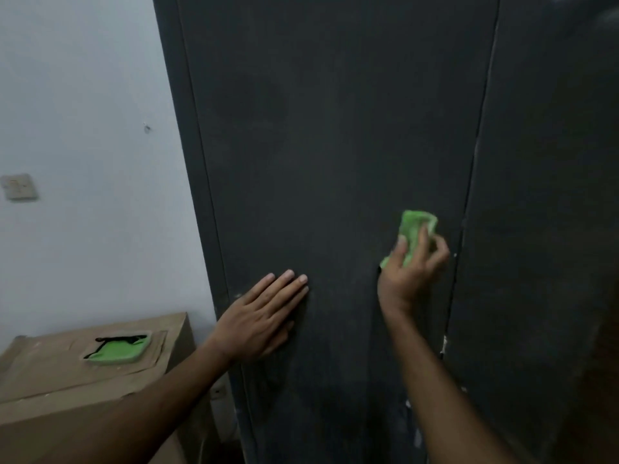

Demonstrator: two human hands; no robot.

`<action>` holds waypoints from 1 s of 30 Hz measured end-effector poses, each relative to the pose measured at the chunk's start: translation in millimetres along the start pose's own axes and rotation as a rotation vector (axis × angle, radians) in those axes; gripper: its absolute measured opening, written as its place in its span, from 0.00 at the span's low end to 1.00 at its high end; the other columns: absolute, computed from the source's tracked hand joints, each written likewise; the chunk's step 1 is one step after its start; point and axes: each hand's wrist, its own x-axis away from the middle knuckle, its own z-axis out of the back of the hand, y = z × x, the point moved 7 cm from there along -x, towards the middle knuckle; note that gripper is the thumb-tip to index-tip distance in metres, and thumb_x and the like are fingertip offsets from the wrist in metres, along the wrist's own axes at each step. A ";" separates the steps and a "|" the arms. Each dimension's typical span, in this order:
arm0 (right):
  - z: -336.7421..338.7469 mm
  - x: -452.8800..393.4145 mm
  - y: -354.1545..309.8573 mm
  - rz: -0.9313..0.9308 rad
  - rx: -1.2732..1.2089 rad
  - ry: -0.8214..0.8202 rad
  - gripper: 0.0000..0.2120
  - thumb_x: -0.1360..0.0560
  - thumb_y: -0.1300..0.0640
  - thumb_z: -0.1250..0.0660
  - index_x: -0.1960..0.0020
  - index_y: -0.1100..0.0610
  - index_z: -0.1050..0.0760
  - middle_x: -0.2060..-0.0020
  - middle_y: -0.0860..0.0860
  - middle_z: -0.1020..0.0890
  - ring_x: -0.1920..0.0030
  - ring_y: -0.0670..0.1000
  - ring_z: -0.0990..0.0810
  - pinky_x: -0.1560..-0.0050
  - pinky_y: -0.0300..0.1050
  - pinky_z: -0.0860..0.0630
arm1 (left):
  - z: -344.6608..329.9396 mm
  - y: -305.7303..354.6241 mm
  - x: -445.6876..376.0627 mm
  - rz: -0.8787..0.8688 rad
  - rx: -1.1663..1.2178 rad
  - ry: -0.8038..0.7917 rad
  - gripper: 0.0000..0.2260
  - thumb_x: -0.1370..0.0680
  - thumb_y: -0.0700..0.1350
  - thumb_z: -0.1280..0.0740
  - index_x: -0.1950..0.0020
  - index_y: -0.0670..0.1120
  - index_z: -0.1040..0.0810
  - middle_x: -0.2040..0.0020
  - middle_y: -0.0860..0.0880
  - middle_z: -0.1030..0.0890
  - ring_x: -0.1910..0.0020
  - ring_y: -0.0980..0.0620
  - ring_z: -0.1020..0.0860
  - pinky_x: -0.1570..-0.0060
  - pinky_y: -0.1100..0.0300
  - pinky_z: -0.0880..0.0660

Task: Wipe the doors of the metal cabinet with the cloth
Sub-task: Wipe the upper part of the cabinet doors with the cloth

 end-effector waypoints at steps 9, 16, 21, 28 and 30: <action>-7.5 -53.5 -13.2 -0.173 -0.089 0.087 0.17 0.20 0.59 0.36 0.36 0.67 0.25 0.42 0.67 0.26 0.43 0.64 0.26 0.40 0.48 0.32 | 6.3 1.6 -1.2 -0.015 -0.053 0.038 0.31 0.20 0.57 0.38 0.21 0.41 0.36 0.20 0.41 0.37 0.21 0.42 0.39 0.23 0.46 0.43; 23.0 4.3 50.7 -0.020 0.118 -0.140 0.18 0.20 0.61 0.35 0.33 0.66 0.26 0.40 0.68 0.27 0.42 0.68 0.26 0.39 0.58 0.29 | 1.9 1.1 0.2 -0.015 -0.056 0.038 0.31 0.18 0.57 0.39 0.20 0.41 0.39 0.19 0.41 0.40 0.19 0.43 0.43 0.21 0.46 0.48; -5.2 -95.3 14.3 -0.103 -0.041 0.014 0.19 0.21 0.59 0.39 0.32 0.66 0.26 0.41 0.67 0.28 0.42 0.65 0.26 0.37 0.51 0.30 | 2.9 3.1 -1.1 -0.013 -0.079 0.017 0.32 0.19 0.57 0.40 0.20 0.41 0.38 0.19 0.41 0.40 0.20 0.42 0.42 0.21 0.46 0.48; 23.6 12.3 41.6 0.167 0.271 -0.198 0.21 0.19 0.59 0.37 0.29 0.63 0.29 0.38 0.67 0.26 0.43 0.68 0.26 0.39 0.58 0.29 | 3.8 1.4 -1.8 -0.015 -0.058 -0.007 0.31 0.19 0.58 0.42 0.21 0.41 0.37 0.20 0.41 0.39 0.20 0.42 0.41 0.20 0.47 0.50; 33.9 -9.1 75.0 -0.054 0.312 -0.175 0.22 0.19 0.58 0.38 0.26 0.63 0.32 0.34 0.67 0.29 0.39 0.69 0.28 0.37 0.57 0.33 | 1.5 2.7 -1.0 -0.010 -0.062 -0.019 0.31 0.19 0.58 0.42 0.20 0.41 0.38 0.20 0.41 0.39 0.20 0.42 0.41 0.21 0.46 0.47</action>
